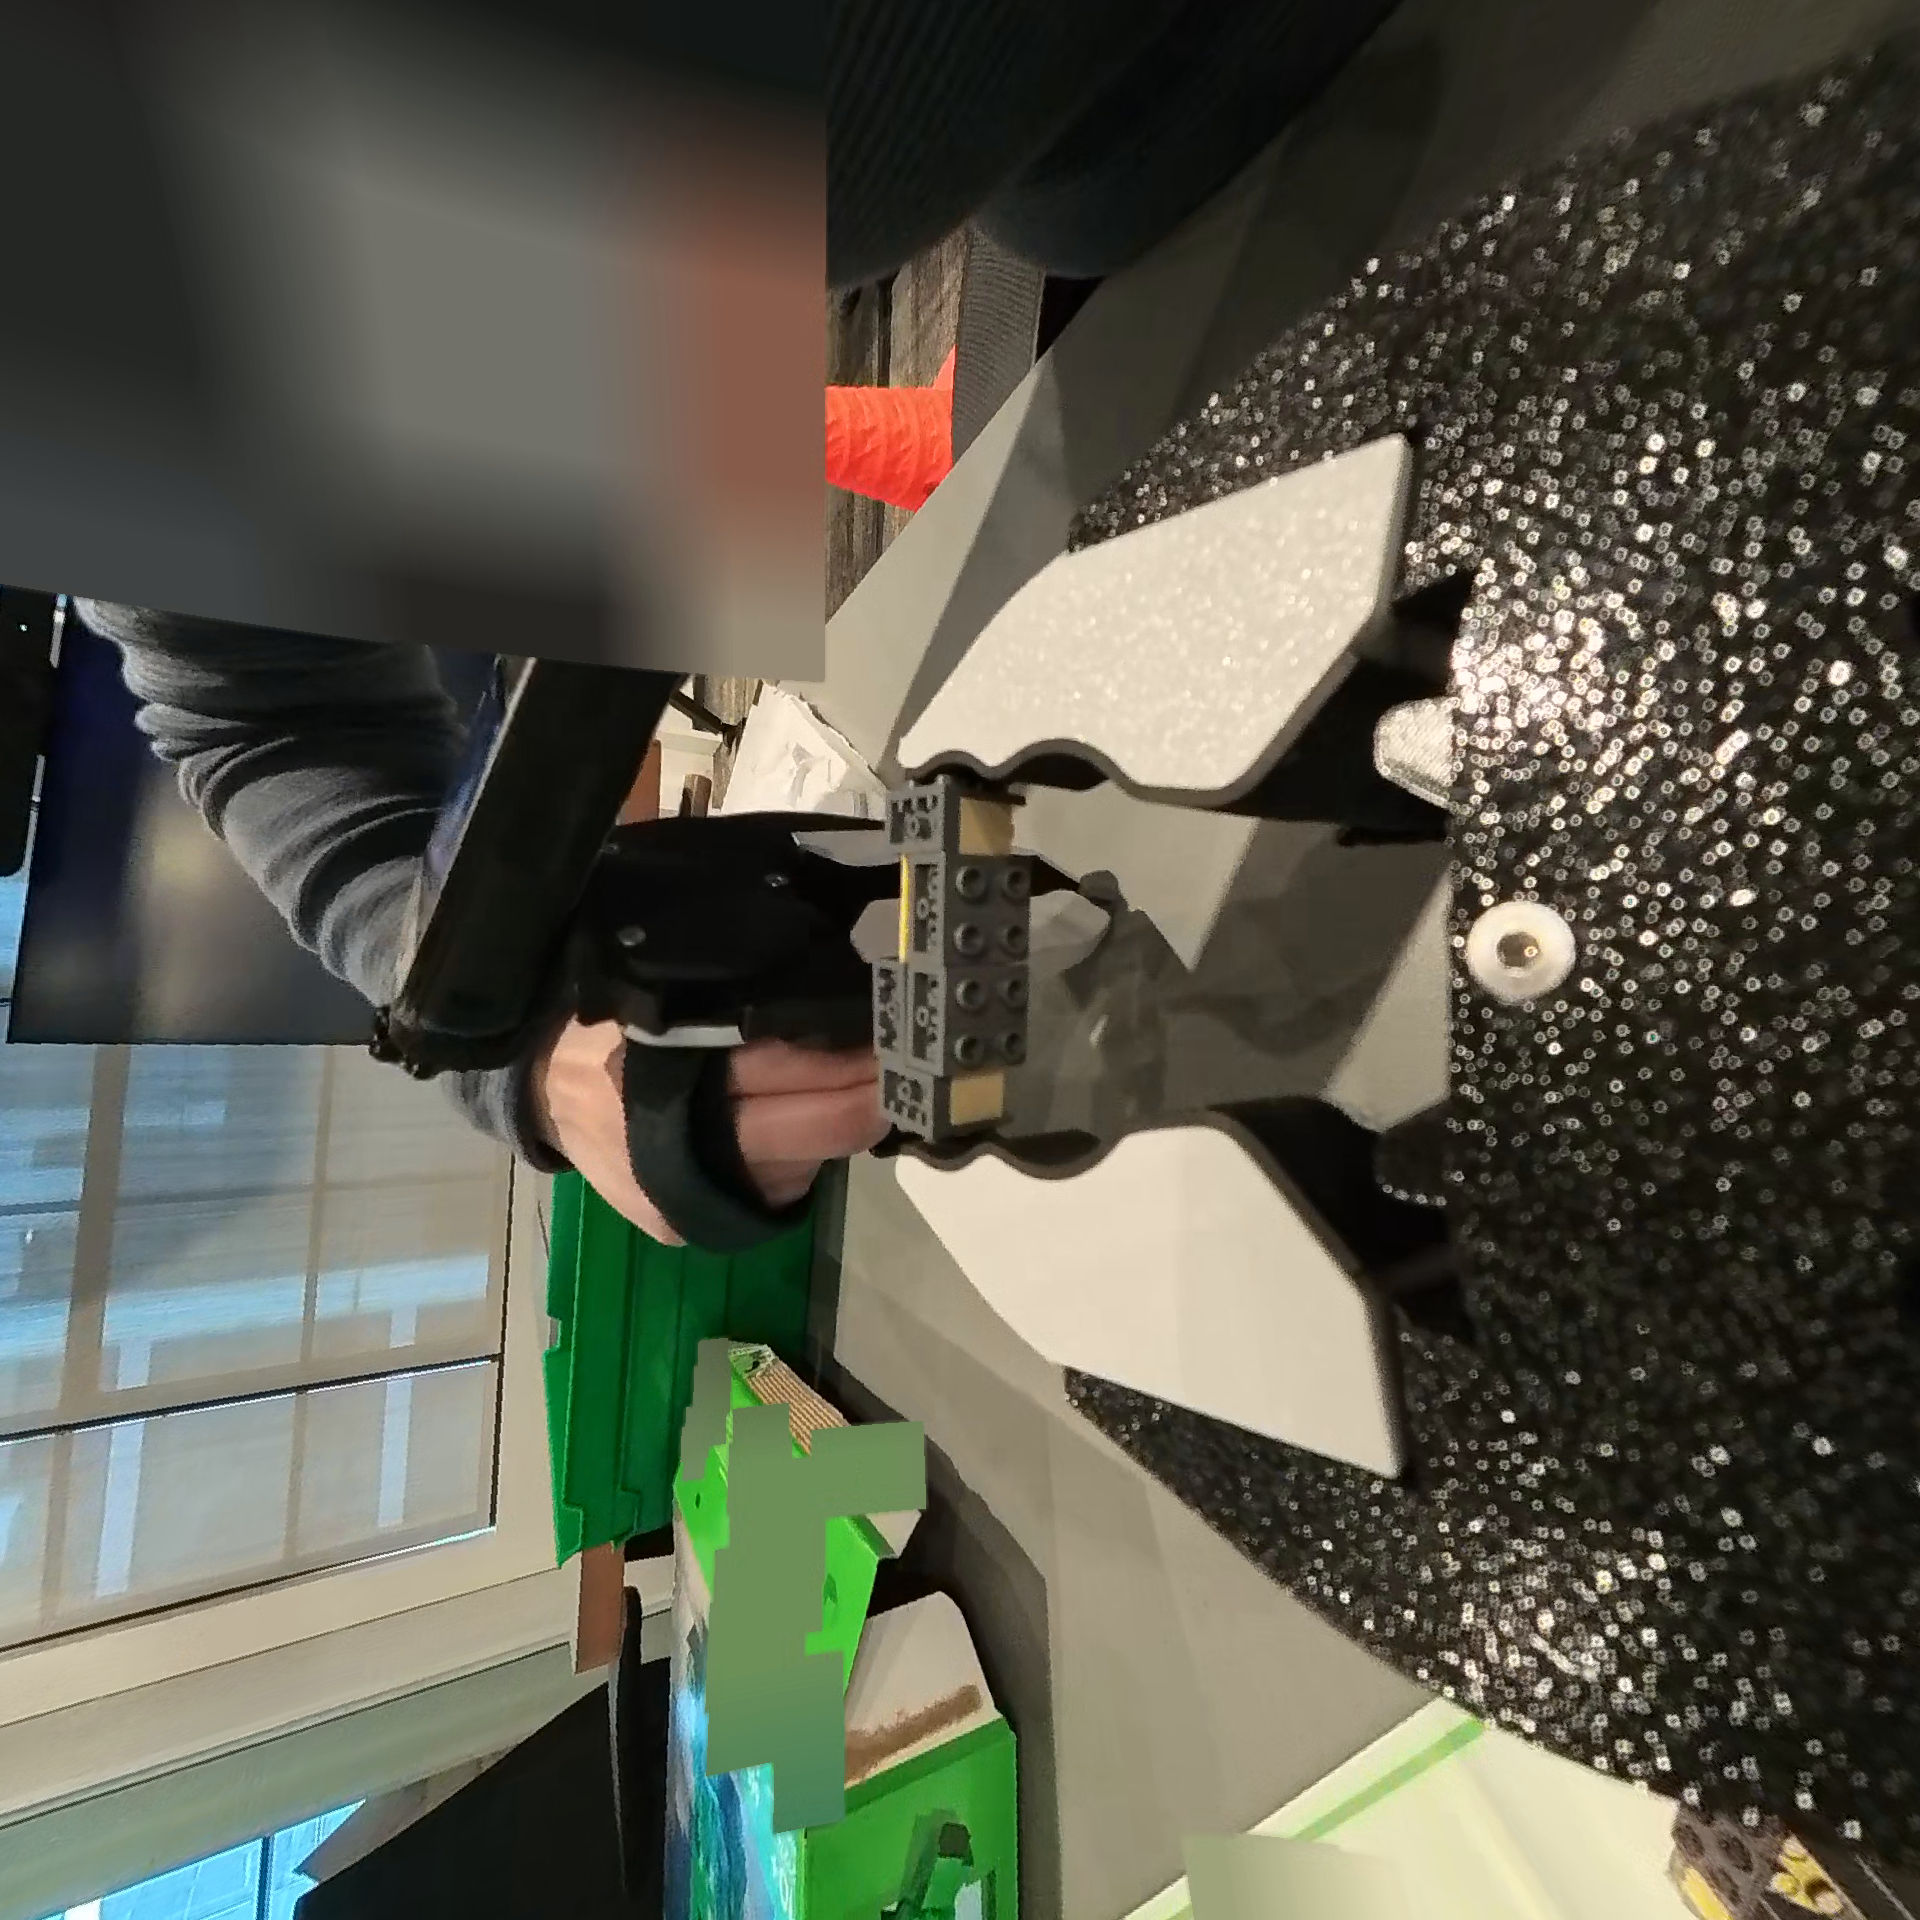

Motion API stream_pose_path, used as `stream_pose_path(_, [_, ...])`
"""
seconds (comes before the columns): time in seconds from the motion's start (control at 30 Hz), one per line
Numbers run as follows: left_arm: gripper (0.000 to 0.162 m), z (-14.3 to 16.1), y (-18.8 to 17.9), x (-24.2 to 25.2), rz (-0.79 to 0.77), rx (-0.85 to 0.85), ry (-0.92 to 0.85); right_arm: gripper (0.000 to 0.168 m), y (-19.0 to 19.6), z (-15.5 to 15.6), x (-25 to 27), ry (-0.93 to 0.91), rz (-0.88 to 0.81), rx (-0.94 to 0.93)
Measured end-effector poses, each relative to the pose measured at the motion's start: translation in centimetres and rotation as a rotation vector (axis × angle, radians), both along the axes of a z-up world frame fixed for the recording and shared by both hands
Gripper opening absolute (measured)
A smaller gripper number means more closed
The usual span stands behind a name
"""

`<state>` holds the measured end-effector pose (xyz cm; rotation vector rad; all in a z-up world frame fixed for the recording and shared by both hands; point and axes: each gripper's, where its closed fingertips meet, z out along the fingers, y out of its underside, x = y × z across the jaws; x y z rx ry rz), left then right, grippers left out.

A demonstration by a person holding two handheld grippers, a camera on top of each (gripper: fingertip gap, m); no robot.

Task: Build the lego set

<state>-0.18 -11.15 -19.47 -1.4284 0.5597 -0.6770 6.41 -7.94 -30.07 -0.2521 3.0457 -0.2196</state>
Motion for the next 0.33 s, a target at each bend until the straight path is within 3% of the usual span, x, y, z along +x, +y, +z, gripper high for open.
stream_pose_path(0.17, [0.064, 0.0, 0.0, 0.1, -0.003, -0.002, -0.004, 0.012, 0.0, 0.0, 0.3, -0.003, -0.06, -0.017])
stream_pose_path(0.33, [0.064, 0.6, 0.3, -0.7, 0.03, -0.009, -0.021, 0.006, -0.2, 1.0, -1.0, 0.125, -0.228, -0.158])
